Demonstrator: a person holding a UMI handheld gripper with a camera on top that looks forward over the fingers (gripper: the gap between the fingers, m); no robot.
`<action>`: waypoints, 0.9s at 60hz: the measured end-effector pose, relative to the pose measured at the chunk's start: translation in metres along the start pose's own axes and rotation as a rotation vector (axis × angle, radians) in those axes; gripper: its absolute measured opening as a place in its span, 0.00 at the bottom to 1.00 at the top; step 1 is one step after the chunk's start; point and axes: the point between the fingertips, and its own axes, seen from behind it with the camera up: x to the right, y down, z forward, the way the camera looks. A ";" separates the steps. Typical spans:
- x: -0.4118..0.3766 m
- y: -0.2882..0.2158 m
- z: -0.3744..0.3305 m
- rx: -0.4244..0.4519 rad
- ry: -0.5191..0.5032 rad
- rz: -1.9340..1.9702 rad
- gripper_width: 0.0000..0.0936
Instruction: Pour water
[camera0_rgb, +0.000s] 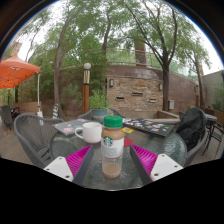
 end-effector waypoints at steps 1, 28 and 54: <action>-0.001 0.000 0.004 0.003 0.004 -0.006 0.89; 0.008 0.006 0.058 0.060 0.169 0.084 0.47; 0.024 -0.045 0.091 0.042 0.164 -0.220 0.29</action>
